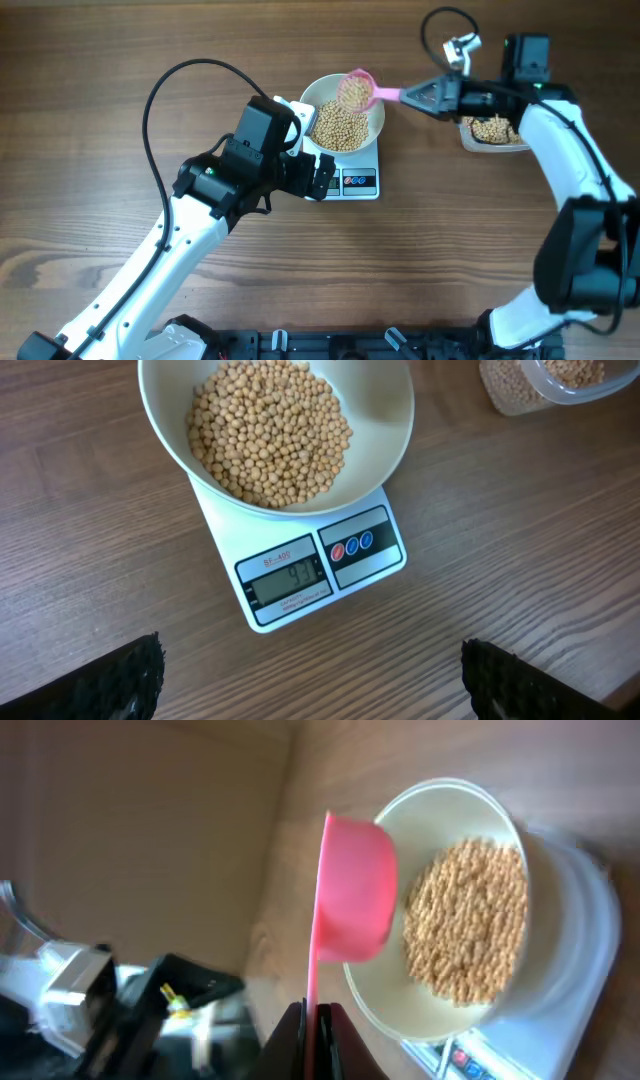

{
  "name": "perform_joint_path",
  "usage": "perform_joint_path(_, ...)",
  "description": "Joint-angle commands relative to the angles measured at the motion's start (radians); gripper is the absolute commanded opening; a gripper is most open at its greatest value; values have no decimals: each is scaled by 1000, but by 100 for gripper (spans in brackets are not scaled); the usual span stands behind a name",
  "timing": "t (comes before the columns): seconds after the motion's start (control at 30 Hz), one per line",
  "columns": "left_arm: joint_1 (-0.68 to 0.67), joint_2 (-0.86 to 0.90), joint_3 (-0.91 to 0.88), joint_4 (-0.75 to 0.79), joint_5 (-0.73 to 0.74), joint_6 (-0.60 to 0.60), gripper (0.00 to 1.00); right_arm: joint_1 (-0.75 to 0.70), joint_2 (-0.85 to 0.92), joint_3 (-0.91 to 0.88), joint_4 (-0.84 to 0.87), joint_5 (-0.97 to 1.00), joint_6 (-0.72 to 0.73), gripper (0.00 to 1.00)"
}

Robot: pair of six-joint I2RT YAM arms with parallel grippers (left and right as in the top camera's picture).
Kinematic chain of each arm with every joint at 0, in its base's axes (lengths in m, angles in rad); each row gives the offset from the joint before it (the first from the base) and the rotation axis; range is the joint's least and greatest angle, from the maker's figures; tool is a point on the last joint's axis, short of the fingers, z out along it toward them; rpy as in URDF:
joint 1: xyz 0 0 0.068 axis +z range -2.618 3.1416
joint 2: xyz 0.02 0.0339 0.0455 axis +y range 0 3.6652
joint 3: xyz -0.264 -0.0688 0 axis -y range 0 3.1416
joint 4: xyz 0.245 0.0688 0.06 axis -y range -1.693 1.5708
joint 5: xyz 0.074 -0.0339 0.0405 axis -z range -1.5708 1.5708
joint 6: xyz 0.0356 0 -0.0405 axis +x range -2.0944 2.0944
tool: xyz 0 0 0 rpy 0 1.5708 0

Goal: Scoop item into bowl and weigh 150g on scale

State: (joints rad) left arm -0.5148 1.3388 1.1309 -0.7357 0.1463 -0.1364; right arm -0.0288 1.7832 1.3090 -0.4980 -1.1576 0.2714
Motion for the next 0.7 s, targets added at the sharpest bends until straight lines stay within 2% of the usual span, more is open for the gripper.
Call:
perform_joint_path(0.0,7,-3,15,2,-6,-5,100,79,-119,7,54,228,34,4)
perform_joint_path(0.23,7,-3,15,2,-6,-5,100,213,-228,7,23,538,-166,4)
perform_joint_path(0.53,7,-3,15,2,-6,-5,100,339,-237,7,9,806,-349,4)
perform_joint_path(0.67,7,-3,15,2,-6,-5,100,407,-237,7,15,990,-436,4)
